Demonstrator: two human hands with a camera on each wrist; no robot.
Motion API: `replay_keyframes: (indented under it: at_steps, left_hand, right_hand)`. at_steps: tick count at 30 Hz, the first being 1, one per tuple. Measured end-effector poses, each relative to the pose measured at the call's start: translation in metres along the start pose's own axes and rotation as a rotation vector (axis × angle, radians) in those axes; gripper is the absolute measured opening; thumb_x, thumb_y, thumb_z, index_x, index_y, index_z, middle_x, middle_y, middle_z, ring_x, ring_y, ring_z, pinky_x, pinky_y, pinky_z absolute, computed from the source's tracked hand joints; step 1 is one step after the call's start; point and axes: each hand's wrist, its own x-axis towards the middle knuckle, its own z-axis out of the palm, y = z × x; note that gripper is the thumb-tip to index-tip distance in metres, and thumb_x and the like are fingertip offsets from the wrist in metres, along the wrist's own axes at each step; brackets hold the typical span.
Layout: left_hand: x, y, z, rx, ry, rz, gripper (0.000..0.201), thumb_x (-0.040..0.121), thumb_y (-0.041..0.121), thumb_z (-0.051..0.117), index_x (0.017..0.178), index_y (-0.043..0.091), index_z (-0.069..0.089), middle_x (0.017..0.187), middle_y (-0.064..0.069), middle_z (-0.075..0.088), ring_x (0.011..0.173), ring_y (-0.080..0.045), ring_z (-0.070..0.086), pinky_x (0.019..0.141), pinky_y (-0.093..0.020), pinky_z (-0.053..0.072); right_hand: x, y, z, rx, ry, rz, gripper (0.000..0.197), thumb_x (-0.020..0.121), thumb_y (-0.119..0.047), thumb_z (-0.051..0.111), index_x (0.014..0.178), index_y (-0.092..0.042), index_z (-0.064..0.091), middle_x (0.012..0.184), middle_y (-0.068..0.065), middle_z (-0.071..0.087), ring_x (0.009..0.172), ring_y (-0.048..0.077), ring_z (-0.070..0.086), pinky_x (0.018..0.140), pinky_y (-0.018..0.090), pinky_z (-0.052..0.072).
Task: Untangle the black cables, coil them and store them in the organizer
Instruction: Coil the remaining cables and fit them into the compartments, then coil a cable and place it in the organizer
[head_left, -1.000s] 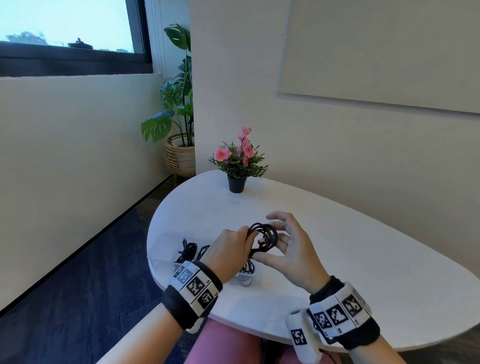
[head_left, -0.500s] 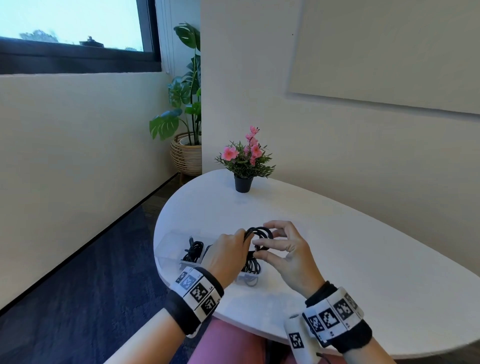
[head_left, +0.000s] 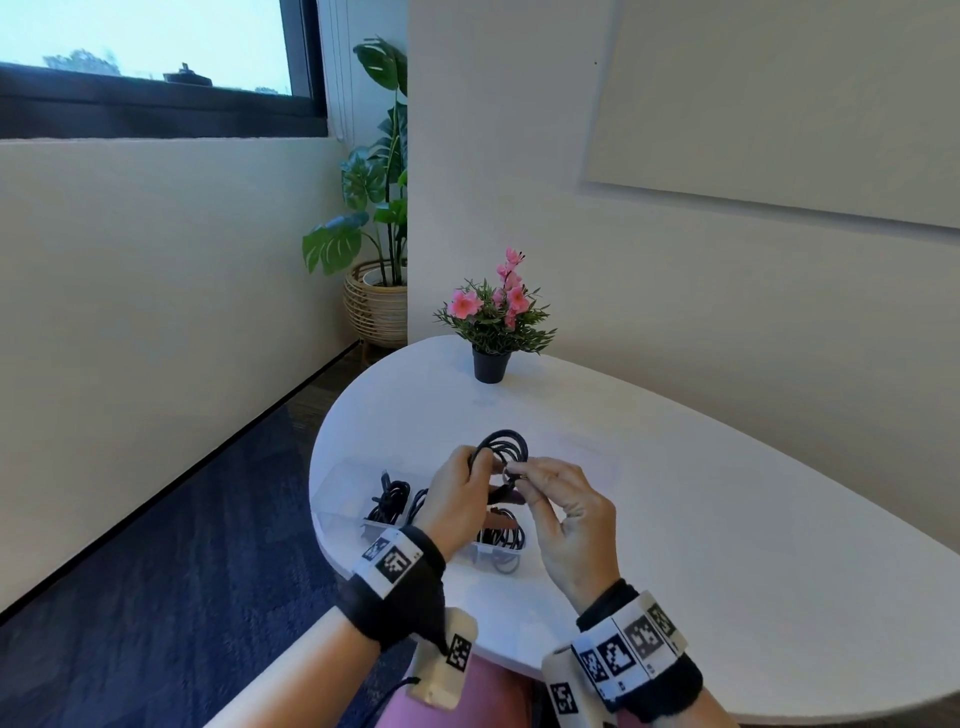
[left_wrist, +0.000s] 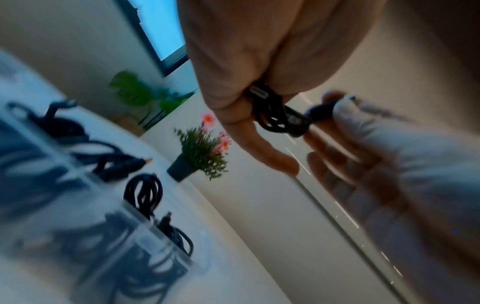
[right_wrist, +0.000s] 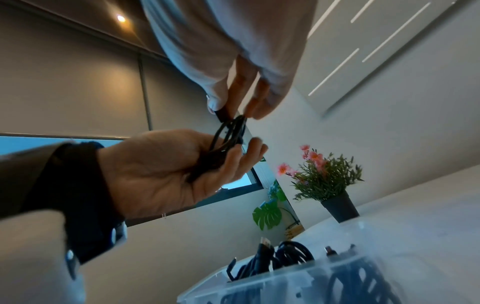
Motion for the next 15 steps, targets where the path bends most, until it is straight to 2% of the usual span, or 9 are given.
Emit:
replay_keyframes:
  at_steps: [1, 3, 5, 7, 10, 12, 15]
  left_hand:
    - [-0.002, 0.002, 0.001, -0.12, -0.026, -0.035, 0.025, 0.102, 0.022, 0.036, 0.105, 0.001, 0.049, 0.1, -0.013, 0.063, 0.075, -0.015, 0.07, 0.061, -0.036, 0.059]
    - [-0.003, 0.006, 0.002, -0.216, -0.037, -0.042, 0.025, 0.102, 0.021, 0.037, 0.096, 0.003, 0.053, 0.094, -0.011, 0.067, 0.075, -0.016, 0.07, 0.062, -0.032, 0.059]
    - [-0.002, 0.006, 0.003, -0.232, -0.041, -0.029, 0.032, 0.102, 0.022, 0.037, 0.086, 0.006, 0.06, 0.086, -0.009, 0.071, 0.075, -0.016, 0.069, 0.065, -0.027, 0.058]
    - [-0.001, 0.003, 0.004, -0.251, -0.042, -0.049, 0.038, 0.102, 0.024, 0.037, 0.085, 0.005, 0.065, 0.083, -0.009, 0.072, 0.073, -0.015, 0.069, 0.062, -0.023, 0.056]
    - [0.002, -0.004, 0.004, -0.293, -0.039, -0.135, 0.041, 0.102, 0.029, 0.037, 0.097, 0.001, 0.066, 0.086, -0.011, 0.071, 0.071, -0.014, 0.068, 0.057, -0.022, 0.051]
    - [0.004, -0.006, 0.003, -0.262, -0.022, -0.166, 0.039, 0.102, 0.032, 0.037, 0.103, 0.002, 0.061, 0.087, -0.009, 0.069, 0.067, -0.014, 0.065, 0.055, -0.024, 0.049]
    - [0.01, -0.006, -0.004, -0.171, 0.071, -0.182, 0.025, 0.101, 0.031, 0.039, 0.117, 0.012, 0.038, 0.09, -0.005, 0.063, 0.058, -0.012, 0.058, 0.047, -0.023, 0.041]
  right_hand:
    - [-0.001, 0.002, 0.0, 0.021, -0.023, 0.019, 0.019, 0.087, -0.02, 0.062, 0.102, -0.026, 0.073, 0.105, -0.026, 0.064, 0.106, 0.005, 0.061, 0.091, 0.016, 0.047]
    - [-0.005, 0.005, 0.002, 0.036, -0.069, 0.03, 0.027, 0.086, -0.012, 0.062, 0.105, -0.03, 0.07, 0.11, -0.033, 0.062, 0.117, 0.007, 0.057, 0.098, 0.021, 0.046]
    - [-0.009, 0.008, 0.004, 0.041, -0.097, 0.023, 0.031, 0.086, -0.009, 0.062, 0.106, -0.031, 0.069, 0.11, -0.03, 0.064, 0.125, 0.008, 0.052, 0.101, 0.028, 0.046]
    - [-0.012, 0.012, 0.004, 0.041, -0.11, 0.005, 0.03, 0.085, -0.006, 0.063, 0.104, -0.028, 0.072, 0.107, -0.023, 0.067, 0.128, 0.01, 0.049, 0.101, 0.033, 0.047]
    - [-0.014, 0.013, 0.002, 0.056, -0.114, 0.03, 0.028, 0.085, -0.002, 0.064, 0.103, -0.022, 0.073, 0.107, -0.015, 0.069, 0.128, 0.011, 0.049, 0.099, 0.034, 0.048]
    - [-0.014, 0.009, -0.002, 0.063, -0.11, 0.031, 0.026, 0.085, -0.004, 0.064, 0.103, -0.021, 0.074, 0.108, -0.015, 0.069, 0.123, 0.012, 0.054, 0.096, 0.029, 0.05]
    - [-0.015, 0.003, -0.009, 0.069, -0.083, 0.052, 0.021, 0.086, -0.009, 0.063, 0.099, -0.02, 0.074, 0.105, -0.016, 0.069, 0.111, 0.01, 0.061, 0.093, 0.021, 0.048]
